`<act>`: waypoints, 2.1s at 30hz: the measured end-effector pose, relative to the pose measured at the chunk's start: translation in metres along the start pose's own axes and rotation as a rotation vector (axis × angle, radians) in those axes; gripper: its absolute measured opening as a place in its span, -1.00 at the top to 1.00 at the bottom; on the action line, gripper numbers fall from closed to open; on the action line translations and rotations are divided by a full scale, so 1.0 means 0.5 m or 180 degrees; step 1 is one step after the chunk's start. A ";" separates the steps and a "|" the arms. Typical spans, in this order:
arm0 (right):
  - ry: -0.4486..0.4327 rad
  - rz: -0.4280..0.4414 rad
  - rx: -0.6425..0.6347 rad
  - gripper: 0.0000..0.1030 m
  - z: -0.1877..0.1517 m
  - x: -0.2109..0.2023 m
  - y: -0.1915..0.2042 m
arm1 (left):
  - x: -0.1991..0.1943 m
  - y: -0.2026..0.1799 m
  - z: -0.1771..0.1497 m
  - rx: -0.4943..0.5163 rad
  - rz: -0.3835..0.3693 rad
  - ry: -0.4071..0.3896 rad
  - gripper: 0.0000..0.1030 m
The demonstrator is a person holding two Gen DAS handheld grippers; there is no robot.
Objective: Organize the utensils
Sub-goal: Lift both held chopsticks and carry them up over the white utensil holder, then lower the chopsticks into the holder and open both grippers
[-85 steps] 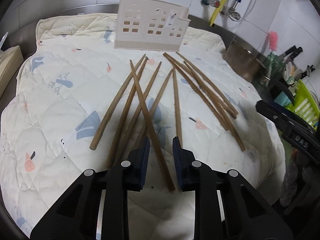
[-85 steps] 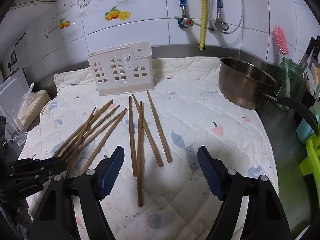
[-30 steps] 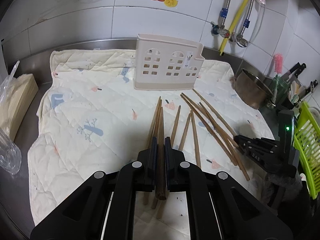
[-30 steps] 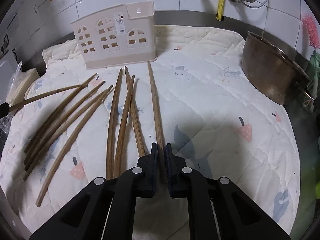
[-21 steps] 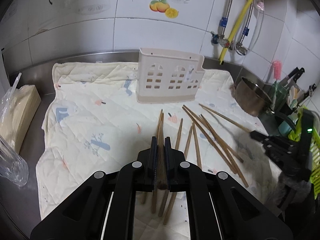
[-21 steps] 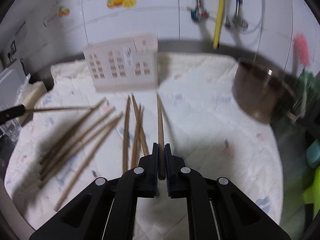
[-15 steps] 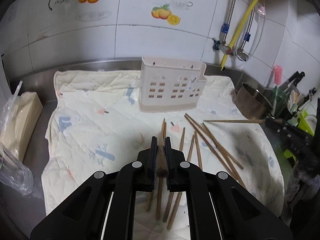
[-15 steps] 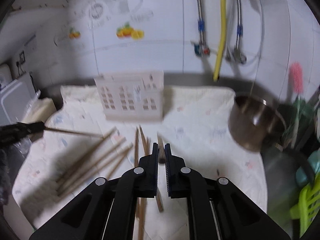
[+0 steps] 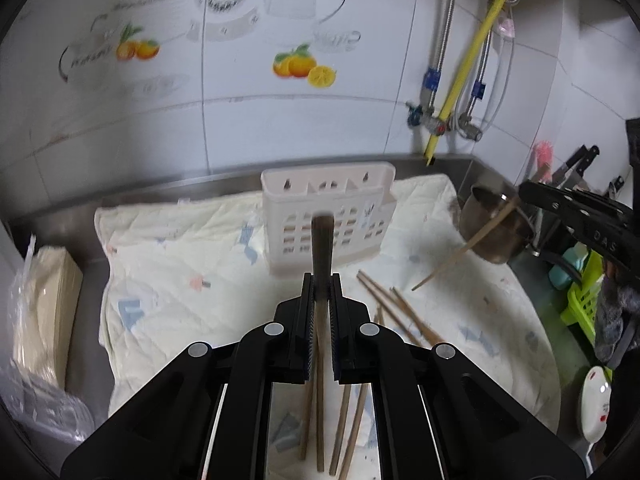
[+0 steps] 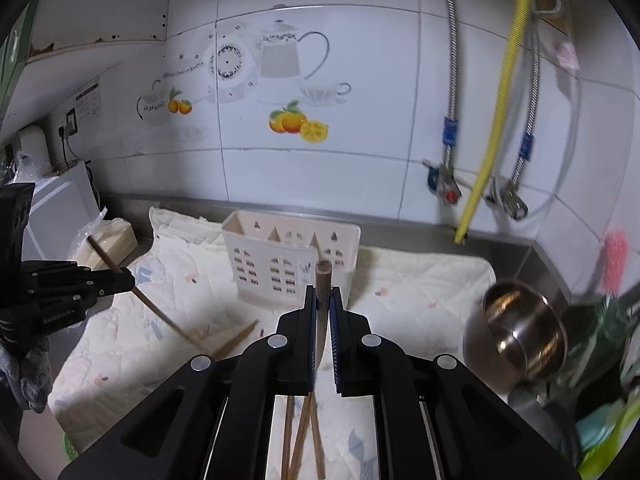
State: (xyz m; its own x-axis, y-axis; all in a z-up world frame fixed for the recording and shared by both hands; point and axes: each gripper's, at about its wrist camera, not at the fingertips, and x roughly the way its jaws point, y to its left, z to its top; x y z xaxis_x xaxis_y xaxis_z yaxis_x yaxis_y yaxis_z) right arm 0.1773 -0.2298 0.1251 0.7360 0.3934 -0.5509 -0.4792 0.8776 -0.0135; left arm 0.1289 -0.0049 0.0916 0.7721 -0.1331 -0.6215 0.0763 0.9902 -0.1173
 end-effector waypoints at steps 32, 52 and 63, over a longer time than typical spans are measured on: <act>0.0127 -0.0134 -0.0072 0.87 0.195 0.183 -0.018 | 0.119 0.066 0.264 -0.0124 0.0246 -0.0492 0.89; 0.0065 -0.0227 0.0031 0.75 0.186 0.179 -0.048 | 0.136 0.066 0.245 -0.0110 0.0224 -0.0356 0.74; -0.0248 -0.0160 0.0084 0.45 0.118 0.051 -0.015 | 0.020 0.078 0.164 -0.0280 0.0189 -0.0546 0.22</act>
State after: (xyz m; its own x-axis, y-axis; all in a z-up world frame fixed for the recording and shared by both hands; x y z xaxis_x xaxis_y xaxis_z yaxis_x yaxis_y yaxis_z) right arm 0.2276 -0.2103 0.1603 0.7943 0.3678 -0.4835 -0.4286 0.9033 -0.0170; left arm 0.1913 0.0360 0.1446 0.8703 -0.0579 -0.4892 -0.0222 0.9875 -0.1563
